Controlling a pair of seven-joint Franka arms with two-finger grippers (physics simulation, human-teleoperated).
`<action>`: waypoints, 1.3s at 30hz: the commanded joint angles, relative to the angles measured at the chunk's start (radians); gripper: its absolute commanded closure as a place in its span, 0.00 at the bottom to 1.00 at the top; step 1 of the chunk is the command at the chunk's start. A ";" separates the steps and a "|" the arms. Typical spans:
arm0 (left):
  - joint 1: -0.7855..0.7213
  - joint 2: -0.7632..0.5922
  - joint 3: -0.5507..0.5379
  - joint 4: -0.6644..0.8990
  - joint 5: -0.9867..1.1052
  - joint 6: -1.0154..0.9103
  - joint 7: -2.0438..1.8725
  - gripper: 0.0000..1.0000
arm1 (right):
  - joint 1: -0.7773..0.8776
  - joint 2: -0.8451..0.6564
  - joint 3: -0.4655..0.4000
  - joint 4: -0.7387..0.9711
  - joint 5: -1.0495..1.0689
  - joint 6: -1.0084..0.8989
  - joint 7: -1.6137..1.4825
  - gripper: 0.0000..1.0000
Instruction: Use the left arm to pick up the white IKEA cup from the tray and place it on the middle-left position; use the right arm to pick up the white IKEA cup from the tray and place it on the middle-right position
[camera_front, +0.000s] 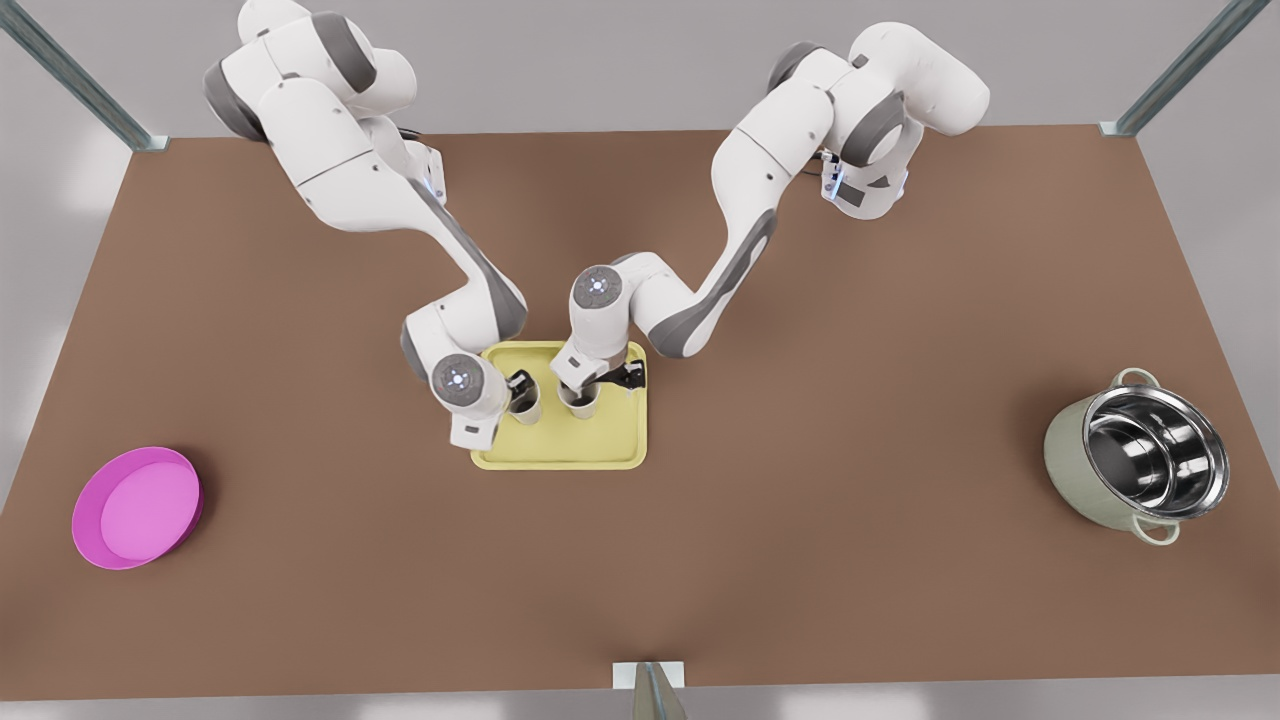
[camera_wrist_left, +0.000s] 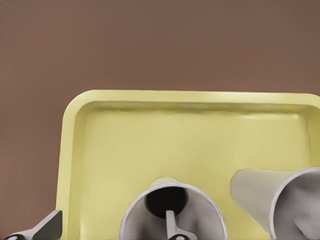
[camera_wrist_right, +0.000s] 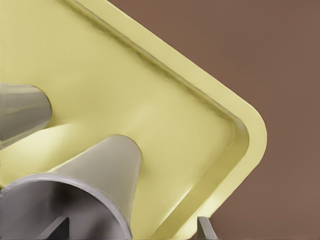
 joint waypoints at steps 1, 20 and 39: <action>-0.001 0.007 0.000 -0.001 0.014 0.010 -0.134 0.00 | 0.001 0.003 0.003 0.000 0.004 0.002 0.007 0.08; -0.004 0.004 0.000 0.015 0.008 0.011 -0.214 0.79 | -0.012 -0.043 0.005 0.034 0.030 -0.133 -0.005 0.79; 0.488 -0.539 0.004 -0.896 -0.056 0.487 0.567 0.83 | -0.119 0.034 -0.235 0.464 0.019 -0.387 -0.373 0.82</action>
